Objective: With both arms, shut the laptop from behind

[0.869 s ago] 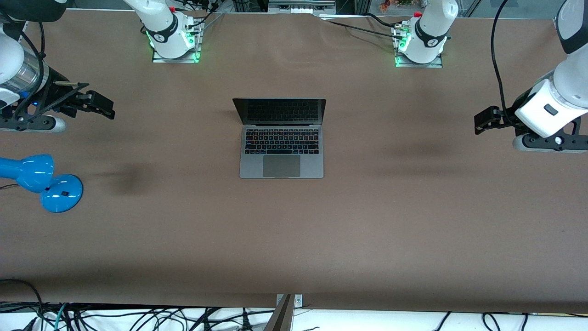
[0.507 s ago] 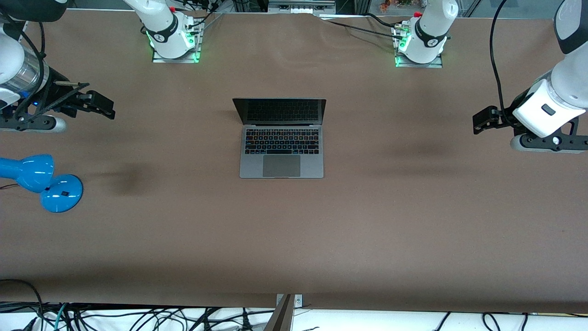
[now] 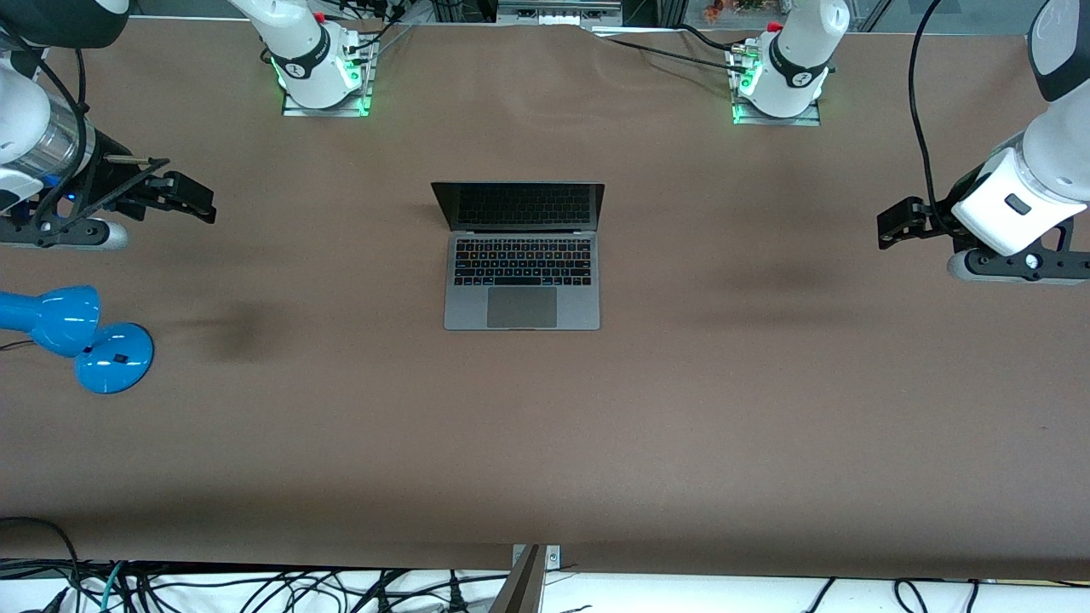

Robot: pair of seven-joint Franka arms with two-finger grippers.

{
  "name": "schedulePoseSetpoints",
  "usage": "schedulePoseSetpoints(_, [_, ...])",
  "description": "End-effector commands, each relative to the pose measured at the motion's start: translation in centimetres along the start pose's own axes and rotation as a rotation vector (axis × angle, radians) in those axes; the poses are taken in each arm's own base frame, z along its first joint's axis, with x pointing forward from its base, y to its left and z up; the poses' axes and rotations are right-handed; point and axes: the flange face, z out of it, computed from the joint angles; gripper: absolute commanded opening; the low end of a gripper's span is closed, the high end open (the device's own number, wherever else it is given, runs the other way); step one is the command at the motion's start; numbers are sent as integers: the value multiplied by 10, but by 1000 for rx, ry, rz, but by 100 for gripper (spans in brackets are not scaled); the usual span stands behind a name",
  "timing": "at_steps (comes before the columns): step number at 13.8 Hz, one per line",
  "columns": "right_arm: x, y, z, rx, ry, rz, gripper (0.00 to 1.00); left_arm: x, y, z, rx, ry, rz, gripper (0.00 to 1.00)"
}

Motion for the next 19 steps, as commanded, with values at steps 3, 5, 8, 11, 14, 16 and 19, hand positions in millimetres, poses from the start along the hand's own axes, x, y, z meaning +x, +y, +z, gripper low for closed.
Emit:
schedulePoseSetpoints(3, [2,2,-3,0,-4,-11,100,-1,2,3,17,-15,7,100])
schedulePoseSetpoints(5, [2,3,-4,5,-1,-5,100,-2,3,7,18,-24,7,100])
schedulePoseSetpoints(8, [7,4,6,14,-21,-9,100,-3,6,7,-6,-31,8,100])
schedulePoseSetpoints(11, [11,0,16,28,-46,-11,100,-8,8,13,-19,-49,7,100])
schedulePoseSetpoints(14, [11,-21,23,25,-59,-67,100,-13,11,16,-21,-60,-5,100])
schedulePoseSetpoints(16, [13,-31,32,45,-79,-83,100,-18,28,18,-16,-67,-20,100])
schedulePoseSetpoints(19, [11,-64,44,49,-105,-151,100,-23,52,21,-10,-75,-38,100])
